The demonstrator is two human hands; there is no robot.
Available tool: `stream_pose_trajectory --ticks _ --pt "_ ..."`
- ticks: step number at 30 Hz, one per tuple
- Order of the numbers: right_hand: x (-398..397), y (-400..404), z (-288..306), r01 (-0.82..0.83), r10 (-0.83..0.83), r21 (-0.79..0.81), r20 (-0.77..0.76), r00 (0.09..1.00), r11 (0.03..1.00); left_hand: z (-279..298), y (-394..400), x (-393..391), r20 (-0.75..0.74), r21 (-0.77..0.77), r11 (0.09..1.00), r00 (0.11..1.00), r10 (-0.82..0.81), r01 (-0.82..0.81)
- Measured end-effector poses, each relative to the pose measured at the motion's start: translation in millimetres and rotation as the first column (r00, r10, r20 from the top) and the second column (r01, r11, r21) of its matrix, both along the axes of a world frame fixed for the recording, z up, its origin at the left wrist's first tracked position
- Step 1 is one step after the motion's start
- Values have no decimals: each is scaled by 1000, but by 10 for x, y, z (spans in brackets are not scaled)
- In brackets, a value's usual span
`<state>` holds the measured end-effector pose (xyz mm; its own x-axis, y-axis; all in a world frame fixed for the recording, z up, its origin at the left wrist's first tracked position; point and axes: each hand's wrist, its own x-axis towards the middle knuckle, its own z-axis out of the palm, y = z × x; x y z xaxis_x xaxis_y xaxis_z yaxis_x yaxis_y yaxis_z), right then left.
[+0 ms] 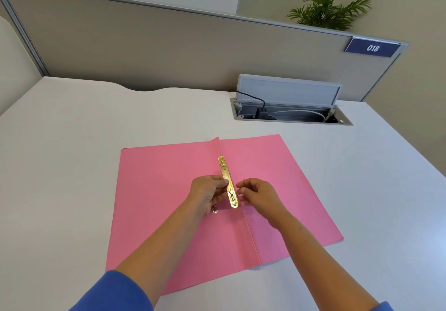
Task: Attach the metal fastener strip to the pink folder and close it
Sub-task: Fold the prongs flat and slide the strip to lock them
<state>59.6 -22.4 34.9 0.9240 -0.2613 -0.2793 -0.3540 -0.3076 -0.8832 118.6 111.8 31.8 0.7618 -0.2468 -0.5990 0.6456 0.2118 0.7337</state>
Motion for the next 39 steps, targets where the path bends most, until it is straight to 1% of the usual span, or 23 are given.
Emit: stream_pose_trajectory --ticks 2,7,17,19,21,24,26,28,30,32,34,37,39 --pt "22 4 6 57 -55 73 -30 998 996 -5 -7 -20 -2 2 1000 1000 2 -2" --pt "72 55 3 80 -72 126 -67 995 989 -3 -27 -36 -11 -12 1000 1000 6 -6" --pt "147 97 -13 118 -106 90 -126 986 989 -78 -24 -30 7 30 1000 1000 -10 10" --pt "145 97 -22 124 -113 77 -134 984 989 -102 -26 -33 50 85 996 999 -17 13" --pt "147 94 -31 130 -120 65 -139 983 989 -138 -30 -33 134 188 982 990 -37 11" --pt "141 98 -46 127 -126 -2 -138 982 992 -175 -45 -39 261 327 945 962 -85 -5" --pt "139 104 -54 126 -130 -43 -138 982 991 -197 -54 -28 369 439 898 919 -139 -40" --pt "136 111 -58 127 -135 -65 -140 981 990 -222 -58 -29 476 561 825 843 -250 -73" --pt "139 114 -56 133 -143 -82 -141 980 988 -266 -59 -50 530 660 745 762 -372 -96" --pt "136 114 -57 136 -148 -98 -134 980 986 -315 -58 -73 553 707 699 701 -451 -109" --pt "129 115 -59 138 -153 -117 -131 980 983 -349 -57 -88 573 728 676 645 -506 -116" --pt "127 112 -69 146 -162 -122 -134 978 982 -399 -47 -101 563 784 608 550 -616 -122" --pt "135 107 -79 148 -167 -132 -144 975 980 -418 -38 -111 561 803 580 496 -662 -135"
